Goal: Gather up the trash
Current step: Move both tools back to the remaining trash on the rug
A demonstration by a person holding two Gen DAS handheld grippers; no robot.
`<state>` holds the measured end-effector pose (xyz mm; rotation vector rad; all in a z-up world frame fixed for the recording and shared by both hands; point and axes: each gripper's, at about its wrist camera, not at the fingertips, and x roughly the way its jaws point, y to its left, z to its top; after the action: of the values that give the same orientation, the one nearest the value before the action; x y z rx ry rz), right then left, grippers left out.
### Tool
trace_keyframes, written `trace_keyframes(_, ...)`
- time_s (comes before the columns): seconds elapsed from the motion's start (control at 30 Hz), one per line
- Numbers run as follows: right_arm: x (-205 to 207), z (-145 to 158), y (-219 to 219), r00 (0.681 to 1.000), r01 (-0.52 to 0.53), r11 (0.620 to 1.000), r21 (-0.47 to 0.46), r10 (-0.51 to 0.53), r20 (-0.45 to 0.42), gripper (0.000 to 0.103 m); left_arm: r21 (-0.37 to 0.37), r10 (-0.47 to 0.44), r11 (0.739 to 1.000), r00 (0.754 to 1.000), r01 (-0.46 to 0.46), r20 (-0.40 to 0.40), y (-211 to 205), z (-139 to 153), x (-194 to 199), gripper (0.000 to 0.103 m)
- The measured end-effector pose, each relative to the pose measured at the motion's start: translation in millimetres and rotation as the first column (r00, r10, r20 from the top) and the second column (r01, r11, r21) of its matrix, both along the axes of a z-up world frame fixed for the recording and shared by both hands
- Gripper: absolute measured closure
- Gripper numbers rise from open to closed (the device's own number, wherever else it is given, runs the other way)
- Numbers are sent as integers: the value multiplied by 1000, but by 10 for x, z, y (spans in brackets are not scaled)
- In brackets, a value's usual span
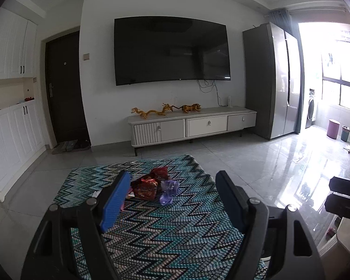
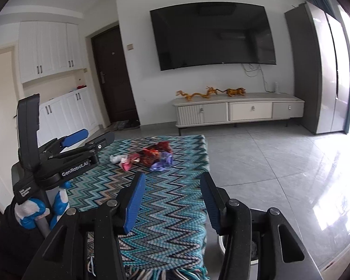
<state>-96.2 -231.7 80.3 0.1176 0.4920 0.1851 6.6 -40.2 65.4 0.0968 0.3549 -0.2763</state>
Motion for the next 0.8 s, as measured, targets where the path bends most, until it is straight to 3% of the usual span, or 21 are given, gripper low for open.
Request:
trace_keyframes(0.57,497,180,633,980,-197,980,-12,197,28,53,-11,187,982,982,-187,6,716,-33,373,28)
trace_keyframes(0.8,813,254,781,970,-237,972,-8,237,47,53,-36,319,947,948,-319,-11,1220,-6,749,28)
